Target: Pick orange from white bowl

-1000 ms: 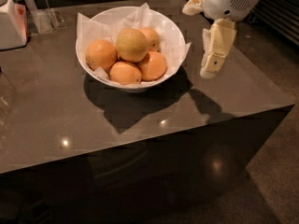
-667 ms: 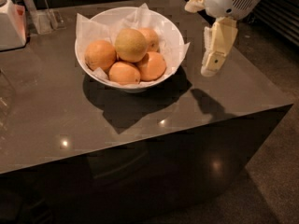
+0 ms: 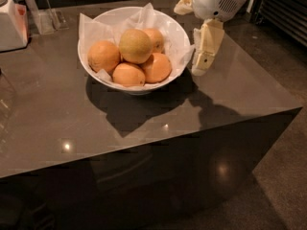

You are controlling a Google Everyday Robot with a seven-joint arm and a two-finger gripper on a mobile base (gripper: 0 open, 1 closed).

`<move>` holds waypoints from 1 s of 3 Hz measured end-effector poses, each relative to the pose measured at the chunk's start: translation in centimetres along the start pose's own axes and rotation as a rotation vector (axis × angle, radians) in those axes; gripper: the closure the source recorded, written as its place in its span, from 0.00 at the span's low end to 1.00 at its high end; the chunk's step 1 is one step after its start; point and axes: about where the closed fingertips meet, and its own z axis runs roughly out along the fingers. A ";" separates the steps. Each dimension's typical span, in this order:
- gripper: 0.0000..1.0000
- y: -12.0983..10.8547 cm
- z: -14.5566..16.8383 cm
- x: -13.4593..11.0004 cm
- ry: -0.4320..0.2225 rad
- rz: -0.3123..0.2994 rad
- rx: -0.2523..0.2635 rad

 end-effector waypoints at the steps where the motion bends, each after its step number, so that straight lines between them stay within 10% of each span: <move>1: 0.00 -1.8 2.9 -1.7 -0.030 -0.056 -0.061; 3: 0.00 -4.8 6.7 -4.1 -0.075 -0.126 -0.121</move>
Offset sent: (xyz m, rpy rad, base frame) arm 0.0441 0.0632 -0.0391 0.0015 0.1353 0.2059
